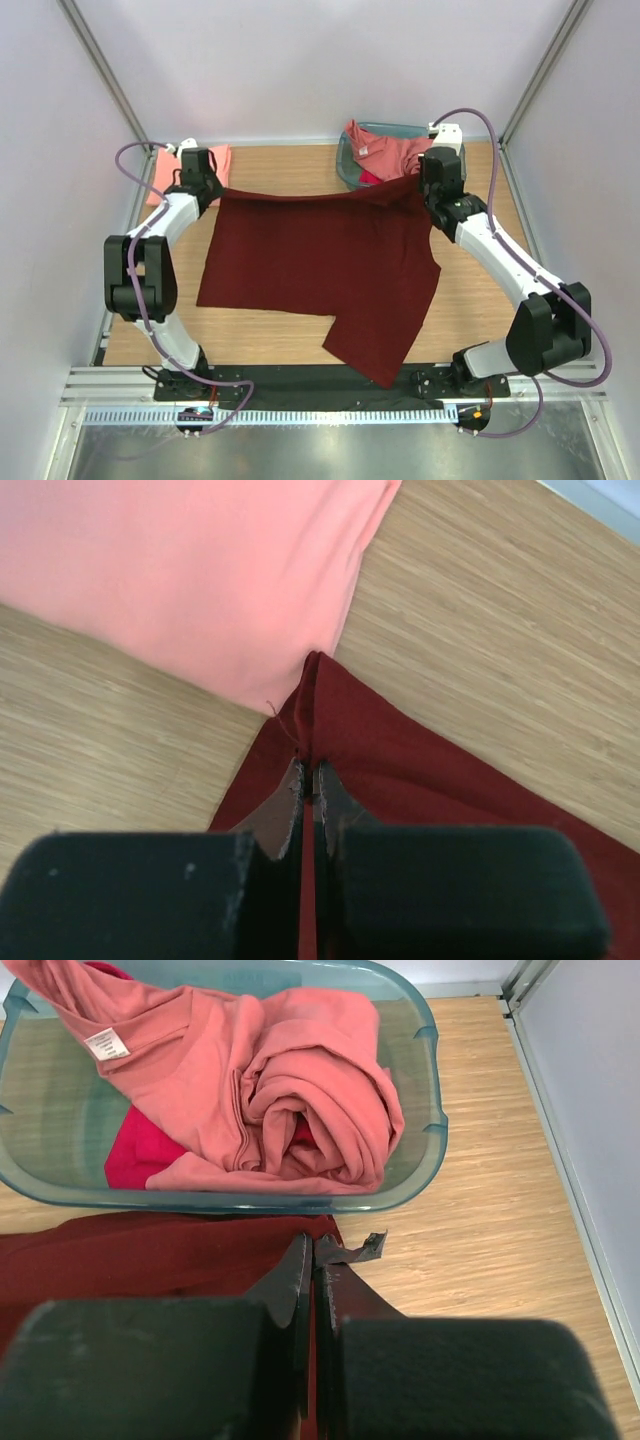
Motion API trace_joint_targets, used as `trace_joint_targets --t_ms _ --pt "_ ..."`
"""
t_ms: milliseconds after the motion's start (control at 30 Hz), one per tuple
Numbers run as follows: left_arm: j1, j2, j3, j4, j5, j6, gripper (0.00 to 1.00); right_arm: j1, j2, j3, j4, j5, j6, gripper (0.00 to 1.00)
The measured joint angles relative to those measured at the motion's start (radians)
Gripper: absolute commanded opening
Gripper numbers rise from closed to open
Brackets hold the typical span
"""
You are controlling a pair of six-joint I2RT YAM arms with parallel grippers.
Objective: Fold and stack the t-shirts
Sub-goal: Flatten the tshirt out, then fold the tshirt
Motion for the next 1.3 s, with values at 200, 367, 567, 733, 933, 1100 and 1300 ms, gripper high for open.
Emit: trace_joint_targets --t_ms 200,367,567,733,933,1100,1300 --pt "0.001 0.007 0.034 0.0 0.005 0.001 0.0 -0.002 -0.007 0.012 -0.029 -0.007 -0.001 0.01" --pt "0.008 0.007 0.045 -0.008 0.008 0.001 0.0 -0.003 -0.06 0.012 -0.096 -0.007 0.025 0.01" --pt "0.014 0.007 0.045 -0.06 0.029 0.003 0.0 -0.003 -0.122 0.011 -0.216 -0.029 0.084 0.01" --pt "0.014 0.013 0.04 -0.109 0.058 0.003 0.0 -0.003 -0.15 -0.011 -0.303 -0.06 0.136 0.01" --pt "0.014 0.071 0.04 -0.184 0.083 0.001 0.0 -0.003 -0.142 -0.054 -0.404 -0.108 0.193 0.01" --pt "0.016 0.113 0.05 -0.285 0.078 -0.002 0.43 -0.004 -0.075 -0.052 -0.502 -0.133 0.245 0.53" --pt "0.019 0.069 0.008 -0.394 0.048 -0.054 0.63 -0.004 -0.011 0.003 -0.71 -0.212 0.272 0.71"
